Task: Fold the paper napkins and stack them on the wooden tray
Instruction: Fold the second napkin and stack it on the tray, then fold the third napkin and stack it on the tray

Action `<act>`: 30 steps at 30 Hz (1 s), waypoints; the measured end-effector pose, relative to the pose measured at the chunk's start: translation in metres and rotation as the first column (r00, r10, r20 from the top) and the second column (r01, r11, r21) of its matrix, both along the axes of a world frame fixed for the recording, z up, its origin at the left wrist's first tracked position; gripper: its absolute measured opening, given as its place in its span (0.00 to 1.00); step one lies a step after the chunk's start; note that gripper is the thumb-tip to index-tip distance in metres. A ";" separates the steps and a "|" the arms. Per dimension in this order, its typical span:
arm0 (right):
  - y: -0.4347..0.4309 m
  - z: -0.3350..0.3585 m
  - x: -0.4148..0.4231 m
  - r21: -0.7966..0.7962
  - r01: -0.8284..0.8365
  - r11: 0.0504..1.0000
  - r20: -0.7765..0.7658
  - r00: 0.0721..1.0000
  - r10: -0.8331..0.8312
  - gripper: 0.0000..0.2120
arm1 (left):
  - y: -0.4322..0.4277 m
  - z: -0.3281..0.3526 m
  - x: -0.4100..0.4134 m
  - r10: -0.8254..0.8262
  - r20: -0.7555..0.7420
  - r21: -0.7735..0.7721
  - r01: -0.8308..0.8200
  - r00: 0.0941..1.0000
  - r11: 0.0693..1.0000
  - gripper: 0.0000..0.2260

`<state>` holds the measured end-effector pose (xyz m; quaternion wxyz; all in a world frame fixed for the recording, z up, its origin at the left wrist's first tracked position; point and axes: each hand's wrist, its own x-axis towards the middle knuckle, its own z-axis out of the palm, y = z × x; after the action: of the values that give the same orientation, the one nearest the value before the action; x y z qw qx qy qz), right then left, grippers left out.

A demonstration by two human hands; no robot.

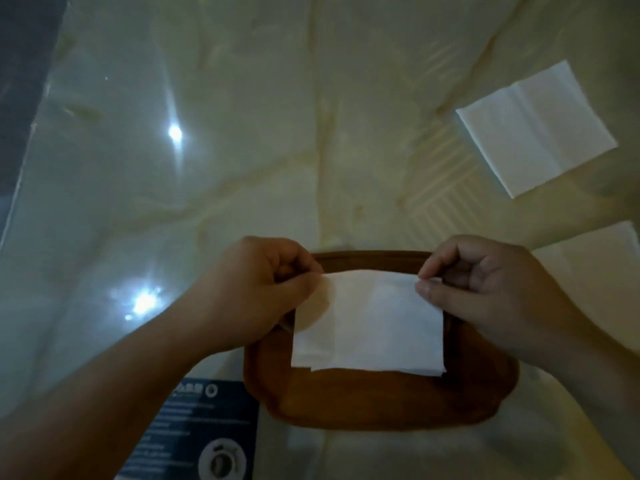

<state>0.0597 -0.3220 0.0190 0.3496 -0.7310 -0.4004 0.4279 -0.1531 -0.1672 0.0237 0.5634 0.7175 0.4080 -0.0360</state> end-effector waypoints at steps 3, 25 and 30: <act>-0.011 -0.005 -0.004 -0.017 -0.024 1.000 -0.006 1.000 0.023 0.05 | -0.010 -0.003 0.000 -0.046 -0.059 0.001 0.046 0.997 0.999 0.05; -0.010 -0.011 0.000 -0.057 -0.290 0.955 0.749 0.620 0.233 0.12 | -0.002 -0.015 0.021 -0.408 -0.244 0.785 0.426 0.880 0.450 0.11; 0.004 -0.001 0.025 -0.131 -0.222 0.966 0.796 0.557 0.236 0.16 | 0.015 -0.013 0.055 -0.460 -0.255 0.788 0.459 0.850 0.410 0.14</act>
<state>0.0848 -0.3182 0.0176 0.0661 -0.7892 -0.6030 0.0953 -0.0985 -0.1520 0.0112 0.1270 0.9784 0.1626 0.0076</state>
